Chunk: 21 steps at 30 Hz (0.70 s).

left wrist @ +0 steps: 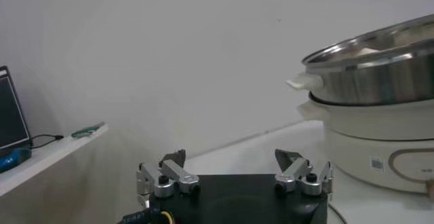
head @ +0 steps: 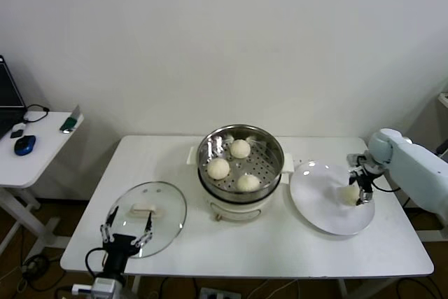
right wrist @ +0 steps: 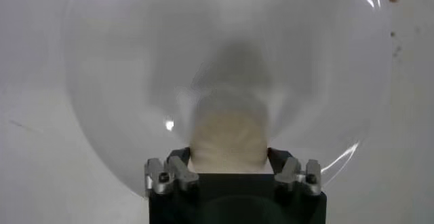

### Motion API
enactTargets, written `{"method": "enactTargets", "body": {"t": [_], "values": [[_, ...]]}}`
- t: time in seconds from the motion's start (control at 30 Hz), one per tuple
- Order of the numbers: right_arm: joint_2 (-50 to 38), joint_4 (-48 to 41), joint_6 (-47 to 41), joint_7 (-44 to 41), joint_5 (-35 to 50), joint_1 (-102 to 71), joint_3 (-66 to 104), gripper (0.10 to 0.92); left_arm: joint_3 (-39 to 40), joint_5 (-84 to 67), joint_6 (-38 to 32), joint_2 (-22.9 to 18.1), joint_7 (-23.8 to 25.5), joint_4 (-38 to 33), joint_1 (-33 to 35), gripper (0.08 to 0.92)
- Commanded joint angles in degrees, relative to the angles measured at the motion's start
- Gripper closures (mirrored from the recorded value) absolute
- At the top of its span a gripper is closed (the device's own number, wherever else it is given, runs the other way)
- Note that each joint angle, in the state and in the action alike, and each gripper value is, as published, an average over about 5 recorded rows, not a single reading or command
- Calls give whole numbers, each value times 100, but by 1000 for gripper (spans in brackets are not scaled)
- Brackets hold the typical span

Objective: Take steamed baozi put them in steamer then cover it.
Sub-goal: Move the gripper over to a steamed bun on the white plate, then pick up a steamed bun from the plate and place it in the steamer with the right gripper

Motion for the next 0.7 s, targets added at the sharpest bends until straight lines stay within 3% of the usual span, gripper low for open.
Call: {"method": "enactTargets", "body": {"t": [0.03,0.3,0.7], "values": [[77,-111,42,-16,-101,-27,3,300,-11,-4,-6,-5,-3,-5,9,177],[-49,126,-162,22,669,451,-495,338,-3,-8,12,-11,-6,-66,-2,177],[506,474,-818,124,3746,3641,-3479,347,172,33,52,-80,68,-129,-8,177]]}}
